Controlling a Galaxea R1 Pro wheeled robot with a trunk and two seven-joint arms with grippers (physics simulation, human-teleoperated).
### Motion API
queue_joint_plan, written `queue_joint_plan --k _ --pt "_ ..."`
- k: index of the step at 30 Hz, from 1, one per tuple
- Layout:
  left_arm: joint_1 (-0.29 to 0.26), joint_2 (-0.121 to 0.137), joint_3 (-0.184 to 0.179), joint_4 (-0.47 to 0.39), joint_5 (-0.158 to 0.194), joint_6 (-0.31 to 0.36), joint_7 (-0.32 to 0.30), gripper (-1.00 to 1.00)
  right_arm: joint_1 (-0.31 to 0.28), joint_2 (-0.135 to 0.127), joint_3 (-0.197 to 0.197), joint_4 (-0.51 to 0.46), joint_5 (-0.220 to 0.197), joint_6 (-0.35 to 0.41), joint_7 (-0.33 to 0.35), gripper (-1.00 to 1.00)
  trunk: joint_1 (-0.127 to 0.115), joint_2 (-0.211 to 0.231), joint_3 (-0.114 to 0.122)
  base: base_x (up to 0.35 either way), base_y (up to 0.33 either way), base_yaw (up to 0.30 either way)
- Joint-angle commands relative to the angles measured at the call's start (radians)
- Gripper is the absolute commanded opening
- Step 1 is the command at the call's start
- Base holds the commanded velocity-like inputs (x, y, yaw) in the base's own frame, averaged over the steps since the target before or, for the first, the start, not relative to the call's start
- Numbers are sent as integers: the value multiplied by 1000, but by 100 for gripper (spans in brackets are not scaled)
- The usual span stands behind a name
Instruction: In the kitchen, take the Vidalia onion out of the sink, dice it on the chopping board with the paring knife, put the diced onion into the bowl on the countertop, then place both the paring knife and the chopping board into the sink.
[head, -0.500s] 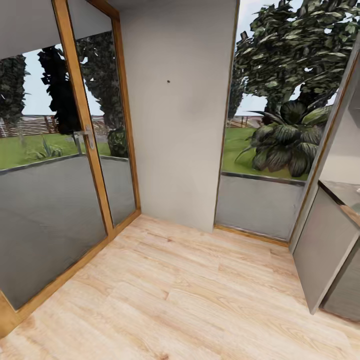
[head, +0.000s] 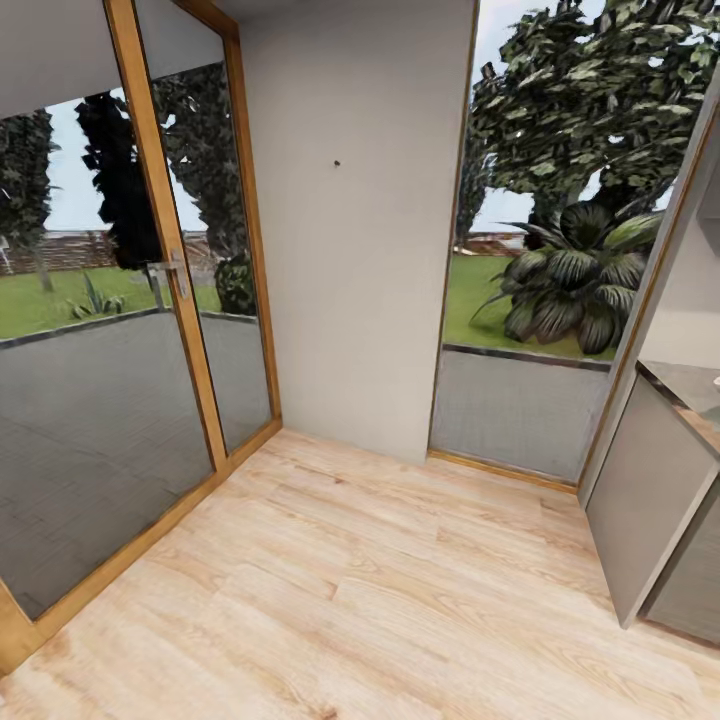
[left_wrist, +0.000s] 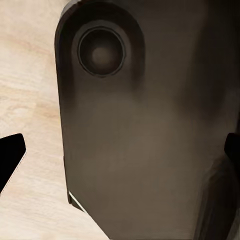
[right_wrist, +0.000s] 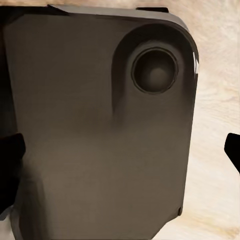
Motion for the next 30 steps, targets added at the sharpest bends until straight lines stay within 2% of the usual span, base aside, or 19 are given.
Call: queue_joint_plan --k 1,8,15,20,21,30 --pt "0 1 1 -7 1 -2 0 100 0 0 0 -6 0 0 0 100 0 0 -1 0 0 0" --pt "-1 27 3 -46 2 -4 4 100 0 -19 0 -46 4 -37 -1 100 0 0 -1 0 0 0" --pt "-1 31 5 -85 3 -4 7 100 0 -32 -3 -85 4 -76 -22 100 0 0 -1 0 0 0" --pt "-1 31 3 -113 4 -6 8 100 0 -33 -2 -113 3 -104 -50 100 0 0 -1 0 0 0" --pt "-1 31 1 -661 3 -6 5 100 0 -32 -2 -614 2 -200 -59 100 0 0 -1 0 0 0" --pt "-1 33 2 -623 4 -8 0 100 0 -31 -1 -625 2 -201 -61 100 0 0 -1 0 0 0"
